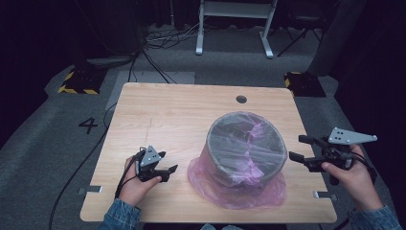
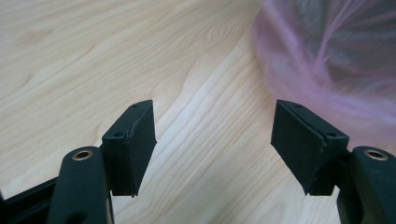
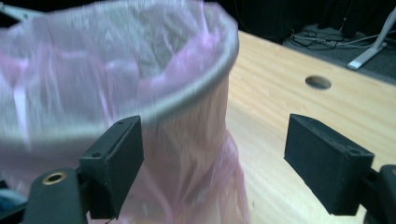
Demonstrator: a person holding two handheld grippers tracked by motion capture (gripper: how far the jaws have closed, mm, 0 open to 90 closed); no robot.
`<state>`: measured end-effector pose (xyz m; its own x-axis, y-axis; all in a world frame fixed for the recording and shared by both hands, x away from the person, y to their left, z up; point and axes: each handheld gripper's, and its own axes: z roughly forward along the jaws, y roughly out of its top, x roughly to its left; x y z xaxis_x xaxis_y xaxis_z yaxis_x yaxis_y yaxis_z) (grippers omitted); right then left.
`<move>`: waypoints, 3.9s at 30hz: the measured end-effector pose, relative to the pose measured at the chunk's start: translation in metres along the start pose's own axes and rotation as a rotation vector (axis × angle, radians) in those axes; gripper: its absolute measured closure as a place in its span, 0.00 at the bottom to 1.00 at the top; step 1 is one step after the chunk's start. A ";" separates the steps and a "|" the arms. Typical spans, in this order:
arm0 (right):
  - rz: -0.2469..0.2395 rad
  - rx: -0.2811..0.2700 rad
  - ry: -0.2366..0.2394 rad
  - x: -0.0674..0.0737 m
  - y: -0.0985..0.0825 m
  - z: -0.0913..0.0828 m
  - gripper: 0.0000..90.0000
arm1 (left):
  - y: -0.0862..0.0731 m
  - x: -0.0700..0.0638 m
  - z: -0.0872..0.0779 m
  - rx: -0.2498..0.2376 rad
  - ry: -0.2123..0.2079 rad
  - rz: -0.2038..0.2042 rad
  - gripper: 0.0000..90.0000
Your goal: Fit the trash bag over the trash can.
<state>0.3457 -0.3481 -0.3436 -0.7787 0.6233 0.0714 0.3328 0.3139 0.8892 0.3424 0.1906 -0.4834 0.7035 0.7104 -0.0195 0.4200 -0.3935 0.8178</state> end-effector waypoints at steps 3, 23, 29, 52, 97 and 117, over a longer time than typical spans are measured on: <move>-0.006 -0.005 -0.014 0.000 0.014 0.005 0.22 | -0.007 0.006 -0.003 0.027 0.018 -0.013 0.34; -0.093 0.036 0.061 0.024 0.083 0.074 0.21 | -0.040 0.029 -0.022 0.126 0.109 -0.108 0.31; -0.129 0.061 0.113 0.038 0.094 0.097 0.23 | -0.040 0.028 -0.022 0.137 0.123 -0.095 0.30; -0.073 0.138 0.085 0.080 0.093 0.145 0.30 | -0.038 0.028 -0.019 0.140 0.126 -0.094 0.27; -0.077 0.390 0.116 0.075 0.072 0.181 0.28 | -0.032 0.026 -0.010 0.148 0.117 -0.086 0.23; -0.350 0.380 0.371 0.097 0.100 0.115 0.55 | -0.030 0.025 -0.007 0.149 0.120 -0.083 0.23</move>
<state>0.3647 -0.1739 -0.2995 -0.9855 0.1690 0.0180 0.1373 0.7292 0.6704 0.3434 0.2246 -0.5044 0.5933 0.8049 -0.0073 0.5600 -0.4063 0.7220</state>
